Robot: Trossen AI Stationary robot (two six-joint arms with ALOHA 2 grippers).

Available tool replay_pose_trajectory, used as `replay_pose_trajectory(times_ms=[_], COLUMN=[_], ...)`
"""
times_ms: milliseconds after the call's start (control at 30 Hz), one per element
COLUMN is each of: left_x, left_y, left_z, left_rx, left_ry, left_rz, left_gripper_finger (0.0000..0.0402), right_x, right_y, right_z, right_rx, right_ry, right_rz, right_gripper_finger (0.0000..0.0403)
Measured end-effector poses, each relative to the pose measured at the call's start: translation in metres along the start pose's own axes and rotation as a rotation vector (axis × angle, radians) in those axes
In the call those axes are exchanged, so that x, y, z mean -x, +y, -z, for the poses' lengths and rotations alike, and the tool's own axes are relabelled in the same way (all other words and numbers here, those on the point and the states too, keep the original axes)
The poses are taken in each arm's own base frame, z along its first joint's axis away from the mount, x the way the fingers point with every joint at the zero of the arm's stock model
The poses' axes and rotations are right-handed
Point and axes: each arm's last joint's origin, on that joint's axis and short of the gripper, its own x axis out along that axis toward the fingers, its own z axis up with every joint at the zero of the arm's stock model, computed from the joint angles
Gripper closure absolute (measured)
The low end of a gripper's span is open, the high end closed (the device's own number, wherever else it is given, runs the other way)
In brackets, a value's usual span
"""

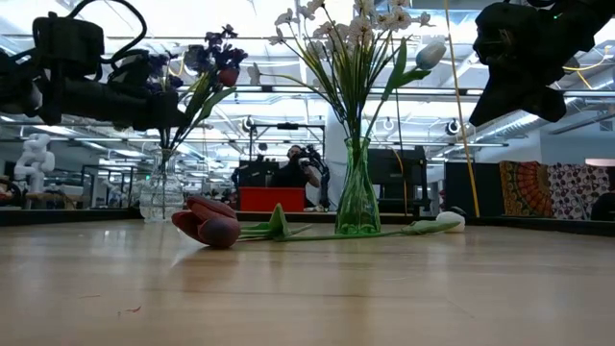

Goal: Sort flowers into vase by color
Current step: Put the violet flowers into the transparent vase

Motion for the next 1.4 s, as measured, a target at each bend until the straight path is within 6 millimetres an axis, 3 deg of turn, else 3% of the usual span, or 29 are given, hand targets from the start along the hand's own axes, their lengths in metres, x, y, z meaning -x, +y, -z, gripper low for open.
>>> replay_pose_trajectory(times_ms=[367,633,933,1167,1400], left_x=[-0.003,-0.002,0.002,0.009,0.010], left_y=[-0.004,-0.003,-0.006,-0.015,-0.017], left_z=[-0.013,-0.011,-0.018,-0.004,-0.003], left_rx=[0.025,0.017,0.034,0.007,0.005], left_ry=[-0.061,-0.040,-0.089,-0.004,0.001], left_rz=[0.016,0.008,0.030,0.103,0.109], left_gripper_finger=[0.0301,0.0391,0.0392,0.0392,0.0383], right_x=[0.000,0.000,0.000,0.000,0.000], right_y=[0.001,0.001,0.003,0.003,0.003], right_z=[-0.001,-0.002,-0.003,-0.003,-0.003], right_rx=[-0.005,-0.009,-0.012,-0.013,-0.012], right_ry=[-0.029,-0.033,-0.042,-0.041,-0.041], right_rz=[0.004,-0.003,-0.013,-0.013,-0.013], right_gripper_finger=[0.0403,0.0403,0.0403,0.0403,0.0403])
